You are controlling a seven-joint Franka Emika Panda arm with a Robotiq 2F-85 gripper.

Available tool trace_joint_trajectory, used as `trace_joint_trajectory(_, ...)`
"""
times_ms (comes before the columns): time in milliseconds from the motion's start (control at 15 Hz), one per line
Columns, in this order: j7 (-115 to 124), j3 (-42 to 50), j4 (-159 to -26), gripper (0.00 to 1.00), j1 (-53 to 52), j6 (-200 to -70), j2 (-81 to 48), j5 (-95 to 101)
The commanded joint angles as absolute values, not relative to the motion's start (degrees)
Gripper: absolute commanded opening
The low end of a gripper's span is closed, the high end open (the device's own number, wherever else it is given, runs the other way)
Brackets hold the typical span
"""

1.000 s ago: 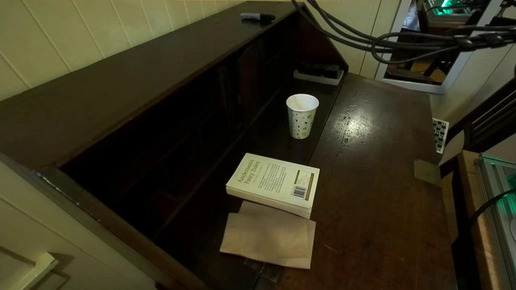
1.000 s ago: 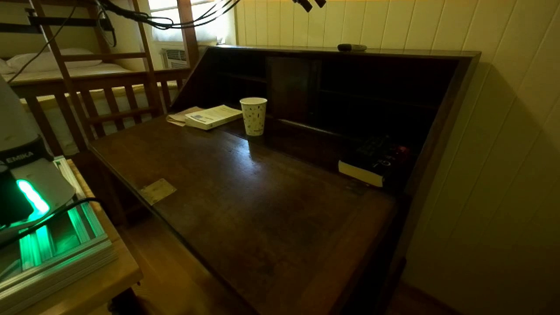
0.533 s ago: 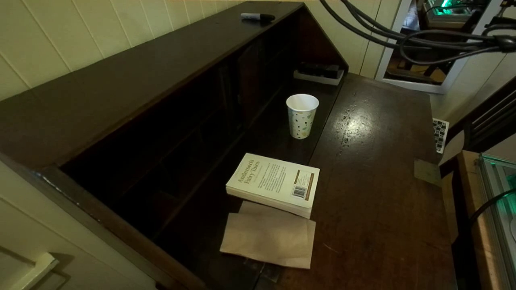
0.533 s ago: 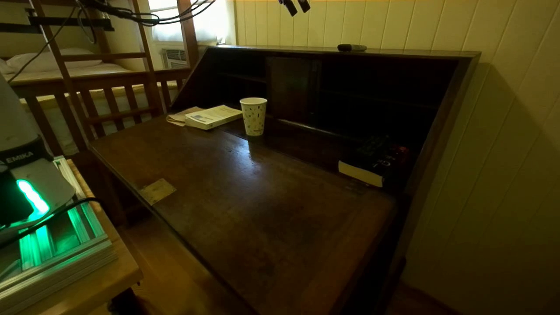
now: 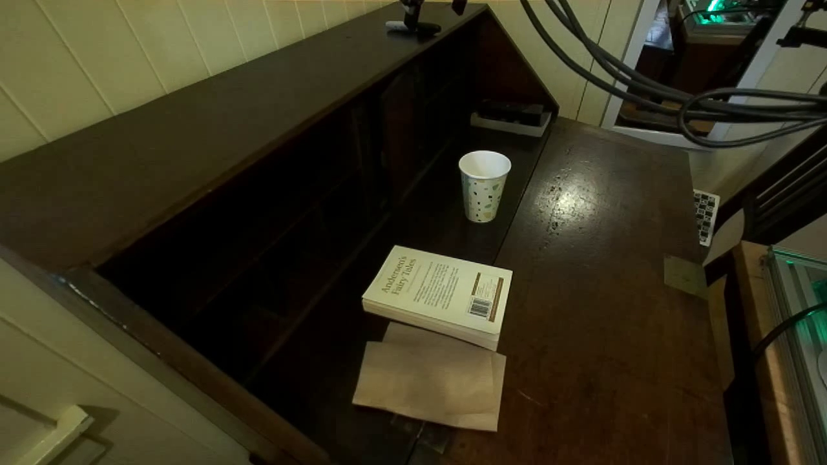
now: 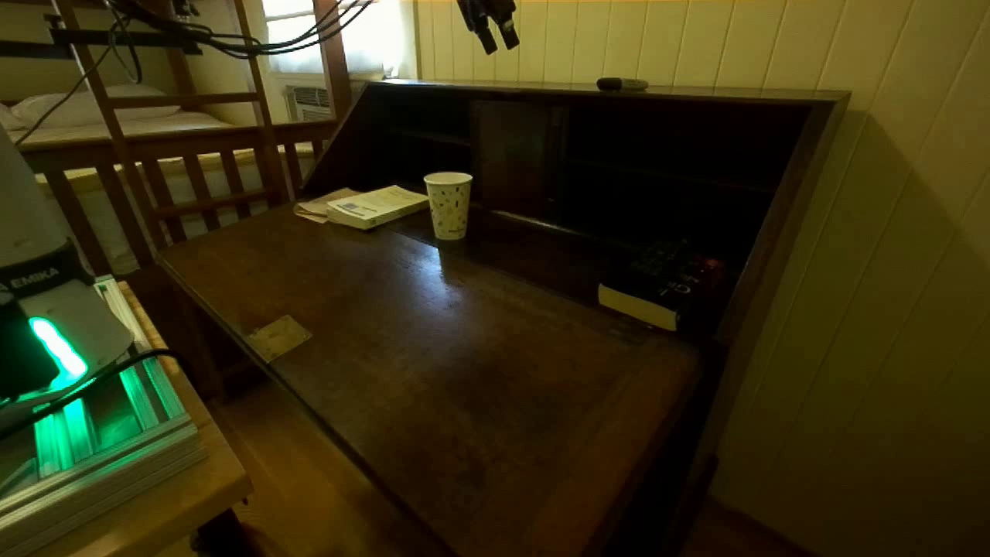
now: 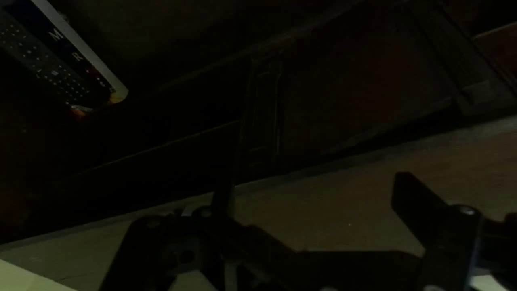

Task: Remove the marker from the paper cup, put it on the top part of the desk, open the top middle cabinet door, put the paper cup inside the cabinet and close the cabinet door

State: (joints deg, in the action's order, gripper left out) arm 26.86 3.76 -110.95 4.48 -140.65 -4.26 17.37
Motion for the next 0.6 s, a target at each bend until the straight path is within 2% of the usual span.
trace_joint_trajectory(0,23.34,3.67,-112.65,1.0,3.43,-140.29,-4.23,13.53)
trace_joint_trajectory(533,21.48,3.13,-112.11,1.0,1.99,-141.99,-7.76,9.19)
